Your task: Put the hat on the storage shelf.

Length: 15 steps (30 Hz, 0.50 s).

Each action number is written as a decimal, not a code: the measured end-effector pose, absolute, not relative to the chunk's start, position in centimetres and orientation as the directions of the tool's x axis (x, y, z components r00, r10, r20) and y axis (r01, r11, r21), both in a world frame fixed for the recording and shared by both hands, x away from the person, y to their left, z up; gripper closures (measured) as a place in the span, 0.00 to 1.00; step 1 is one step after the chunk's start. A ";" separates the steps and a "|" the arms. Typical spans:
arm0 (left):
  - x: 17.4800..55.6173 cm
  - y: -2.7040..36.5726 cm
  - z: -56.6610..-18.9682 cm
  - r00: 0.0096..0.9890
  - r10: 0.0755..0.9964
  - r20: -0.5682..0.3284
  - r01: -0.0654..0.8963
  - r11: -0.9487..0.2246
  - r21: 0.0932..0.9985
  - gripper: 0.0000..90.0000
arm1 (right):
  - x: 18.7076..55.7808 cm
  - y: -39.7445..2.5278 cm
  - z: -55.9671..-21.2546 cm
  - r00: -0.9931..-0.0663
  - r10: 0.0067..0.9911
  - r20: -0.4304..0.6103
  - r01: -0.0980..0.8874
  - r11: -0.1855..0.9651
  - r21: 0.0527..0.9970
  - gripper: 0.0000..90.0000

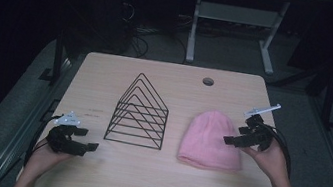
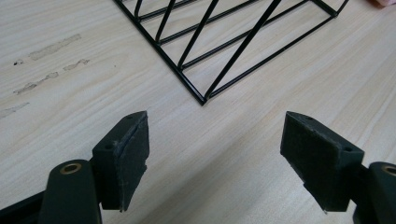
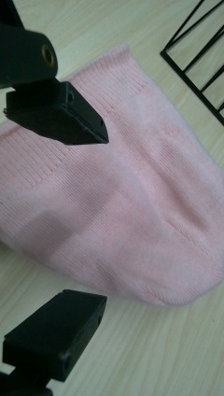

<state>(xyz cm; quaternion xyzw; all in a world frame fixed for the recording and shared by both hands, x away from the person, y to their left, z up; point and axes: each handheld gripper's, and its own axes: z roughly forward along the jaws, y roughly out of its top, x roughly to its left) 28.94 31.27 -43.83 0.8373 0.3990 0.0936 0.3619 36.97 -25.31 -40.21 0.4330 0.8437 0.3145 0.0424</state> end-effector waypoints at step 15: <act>29.2 31.1 -43.9 0.665 0.733 -0.145 0.606 -0.414 0.679 0.27 | 40.2 -25.5 -39.8 -0.614 0.758 0.220 0.722 0.427 0.544 0.24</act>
